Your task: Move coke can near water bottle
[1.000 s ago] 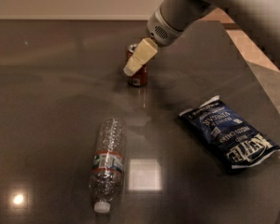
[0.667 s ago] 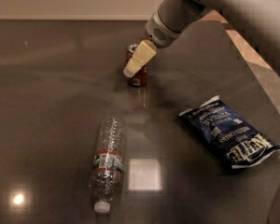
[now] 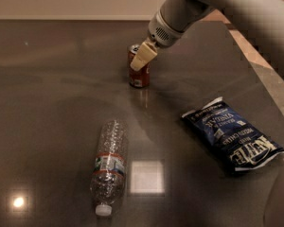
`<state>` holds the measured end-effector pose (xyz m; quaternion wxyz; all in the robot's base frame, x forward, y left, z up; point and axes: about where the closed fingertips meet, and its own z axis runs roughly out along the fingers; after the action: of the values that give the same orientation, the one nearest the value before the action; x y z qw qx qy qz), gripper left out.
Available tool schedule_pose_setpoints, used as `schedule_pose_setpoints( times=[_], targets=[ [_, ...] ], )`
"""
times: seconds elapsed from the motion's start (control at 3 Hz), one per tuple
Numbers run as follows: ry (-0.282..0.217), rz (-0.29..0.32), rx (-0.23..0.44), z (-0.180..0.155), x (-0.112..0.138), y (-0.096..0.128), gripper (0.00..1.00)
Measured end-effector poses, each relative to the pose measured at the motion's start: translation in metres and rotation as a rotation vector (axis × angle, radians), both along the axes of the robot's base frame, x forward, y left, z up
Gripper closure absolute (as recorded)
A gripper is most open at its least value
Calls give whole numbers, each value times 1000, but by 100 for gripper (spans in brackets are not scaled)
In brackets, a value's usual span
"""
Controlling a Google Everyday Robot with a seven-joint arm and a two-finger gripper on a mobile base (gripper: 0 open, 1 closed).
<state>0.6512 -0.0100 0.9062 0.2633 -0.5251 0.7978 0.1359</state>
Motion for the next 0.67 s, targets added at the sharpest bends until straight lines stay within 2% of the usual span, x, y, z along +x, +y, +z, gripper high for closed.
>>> schedule_pose_setpoints(
  times=[0.33, 0.67],
  targets=[
    [-1, 11, 22, 6, -4, -3, 64],
    [-11, 59, 48, 20, -23, -11, 87]
  ],
)
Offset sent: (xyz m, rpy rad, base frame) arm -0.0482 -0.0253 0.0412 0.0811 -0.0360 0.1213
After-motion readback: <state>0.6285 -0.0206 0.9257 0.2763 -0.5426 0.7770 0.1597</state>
